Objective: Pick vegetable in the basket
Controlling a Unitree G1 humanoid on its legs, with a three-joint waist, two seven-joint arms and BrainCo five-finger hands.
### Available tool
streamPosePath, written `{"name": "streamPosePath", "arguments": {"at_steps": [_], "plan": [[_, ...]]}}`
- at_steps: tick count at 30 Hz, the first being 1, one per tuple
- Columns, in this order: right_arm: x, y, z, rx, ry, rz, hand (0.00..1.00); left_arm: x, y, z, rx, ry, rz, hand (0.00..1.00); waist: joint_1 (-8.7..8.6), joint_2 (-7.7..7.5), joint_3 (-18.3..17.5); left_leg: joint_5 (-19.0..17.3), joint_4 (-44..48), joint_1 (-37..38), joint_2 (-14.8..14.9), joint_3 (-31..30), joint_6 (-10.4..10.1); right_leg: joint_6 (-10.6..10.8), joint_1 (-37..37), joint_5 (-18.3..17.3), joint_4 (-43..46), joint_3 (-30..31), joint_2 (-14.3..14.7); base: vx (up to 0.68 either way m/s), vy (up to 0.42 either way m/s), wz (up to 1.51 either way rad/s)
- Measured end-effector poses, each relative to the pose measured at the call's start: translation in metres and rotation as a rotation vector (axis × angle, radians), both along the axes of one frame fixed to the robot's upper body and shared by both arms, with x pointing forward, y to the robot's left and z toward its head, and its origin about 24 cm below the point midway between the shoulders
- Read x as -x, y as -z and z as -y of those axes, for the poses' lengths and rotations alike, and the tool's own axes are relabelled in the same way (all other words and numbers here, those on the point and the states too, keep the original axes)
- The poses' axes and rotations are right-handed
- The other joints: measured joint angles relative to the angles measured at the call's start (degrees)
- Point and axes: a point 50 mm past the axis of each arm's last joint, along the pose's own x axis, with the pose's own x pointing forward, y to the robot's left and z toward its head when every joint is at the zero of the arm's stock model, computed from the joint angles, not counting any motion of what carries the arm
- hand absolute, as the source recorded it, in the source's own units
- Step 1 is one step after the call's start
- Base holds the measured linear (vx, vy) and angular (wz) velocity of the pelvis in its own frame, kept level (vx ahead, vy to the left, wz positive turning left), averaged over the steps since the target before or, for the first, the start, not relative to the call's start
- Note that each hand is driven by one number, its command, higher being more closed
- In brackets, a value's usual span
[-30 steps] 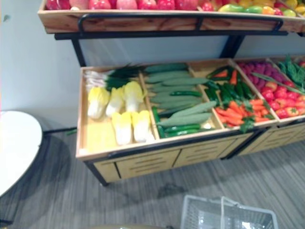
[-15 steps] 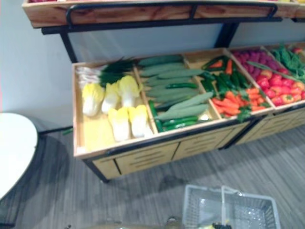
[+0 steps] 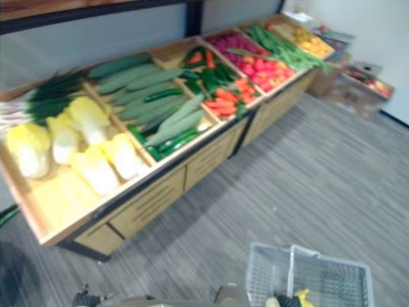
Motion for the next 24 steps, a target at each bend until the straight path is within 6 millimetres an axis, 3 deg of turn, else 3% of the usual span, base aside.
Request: {"name": "streamPosePath", "arguments": {"at_steps": [1,2,3,4,7,8,9,12,14,15,17,19,21,24], "plan": [[0.002,0.000,0.003,0.003,0.001,-0.015,1.00,0.004,0.002,0.004,0.017,-0.004,-0.014,0.00,0.19,2.17,-1.4,1.8,-3.2,-0.6,1.0,1.9,-0.4,-0.6,2.2,-2.8,-4.0,-0.4,1.7,-0.11,-0.148,-0.78],[0.001,0.001,0.003,0.003,-0.008,-0.027,1.00,0.003,0.002,0.004,0.017,-0.006,-0.010,0.00,0.15,0.93,-1.0,2.7,-3.2,0.0,0.1,4.2,-0.8,0.8,2.4,-5.7,-0.6,-0.8,-0.5,-0.06,-0.225,-1.05],[-0.004,0.001,0.001,-0.005,-0.025,-0.031,1.00,0.003,0.001,0.000,0.006,0.005,-0.013,0.00,0.19,-0.85,-0.8,2.6,-1.2,-0.3,0.1,6.8,-0.7,4.8,3.6,-8.1,-4.4,-1.5,-1.5,0.01,-0.254,-1.06],[-0.009,0.002,-0.002,-0.008,-0.047,-0.027,1.00,0.004,0.000,-0.004,-0.003,0.006,-0.020,0.00,0.35,-1.35,-0.5,2.6,0.8,-0.8,1.2,8.0,-0.7,5.0,4.2,-9.0,-9.0,-2.7,0.2,0.00,-0.309,-1.12],[-0.022,-0.001,-0.003,0.005,-0.107,-0.011,1.00,0.003,0.003,0.006,0.018,0.014,-0.023,0.00,0.33,-0.24,-0.3,2.8,5.6,-0.9,5.6,9.4,-0.9,4.7,7.3,-8.8,-19.2,-2.0,5.4,-0.04,-0.317,-0.96],[-0.019,-0.001,-0.001,0.012,-0.120,-0.020,1.00,0.000,0.003,0.009,0.023,0.026,-0.018,0.00,0.10,0.08,-0.2,2.8,7.2,-0.9,7.3,9.4,-0.9,3.7,7.7,-8.2,-20.6,-1.4,6.9,-0.07,-0.213,-0.61],[-0.016,-0.001,0.000,0.019,-0.135,-0.031,1.00,-0.003,0.004,0.013,0.025,0.061,-0.019,0.00,-0.01,1.45,-1.0,3.0,8.8,-0.8,9.0,9.3,-1.2,3.3,8.2,-7.9,-22.1,-0.3,8.3,-0.07,-0.169,-0.56],[-0.007,0.000,0.001,0.022,-0.140,-0.052,1.00,-0.012,0.003,0.016,0.024,0.085,-0.004,0.00,-0.45,1.55,-0.6,5.8,13.1,0.3,12.3,8.5,-2.5,2.2,10.0,-7.2,-24.4,1.7,10.2,-0.07,-0.146,-0.48],[-0.007,0.000,0.001,0.029,-0.160,-0.055,1.00,-0.005,0.005,0.019,0.031,0.076,-0.019,0.00,-0.49,0.86,0.2,10.0,18.1,0.7,13.4,1.5,-2.6,1.8,11.6,-7.0,-24.6,5.9,10.4,-0.11,-0.119,-0.93],[-0.008,-0.001,0.002,0.043,-0.196,-0.058,1.00,-0.001,0.006,0.021,0.034,0.063,-0.020,0.00,0.27,0.01,0.8,13.8,22.2,-1.1,12.8,-7.5,-1.9,1.3,11.8,-7.1,-24.6,10.0,10.4,-0.05,-0.023,-1.56],[-0.024,-0.006,0.007,0.074,-0.245,-0.023,1.00,0.007,0.008,0.027,0.051,0.056,-0.039,0.00,0.61,0.64,1.0,7.1,24.0,-4.9,4.9,-26.2,-5.1,0.7,10.8,-6.6,-24.4,17.2,9.6,-0.01,0.081,-1.68],[-0.032,-0.009,0.011,0.100,-0.282,-0.009,1.00,0.015,0.010,0.034,0.068,0.048,-0.054,0.00,1.41,1.36,1.3,2.0,19.4,-4.9,-2.5,-37.0,-6.4,0.4,9.8,-5.8,-25.2,23.2,10.0,0.00,0.116,-1.70],[-0.031,-0.010,0.013,0.106,-0.281,-0.014,1.00,0.019,0.011,0.037,0.076,0.046,-0.061,0.00,1.58,1.92,1.4,0.6,8.0,-4.4,-6.5,-44.1,-6.9,0.8,8.8,-4.9,-25.8,27.8,11.7,0.02,0.189,-1.46],[-0.034,-0.011,0.015,0.114,-0.282,-0.009,1.00,0.019,0.011,0.035,0.069,0.045,-0.060,0.00,1.80,3.70,1.3,1.7,-2.9,-2.5,-7.5,-47.8,-7.7,2.1,7.3,-4.5,-26.0,32.3,13.3,0.03,0.199,-0.89]]}}
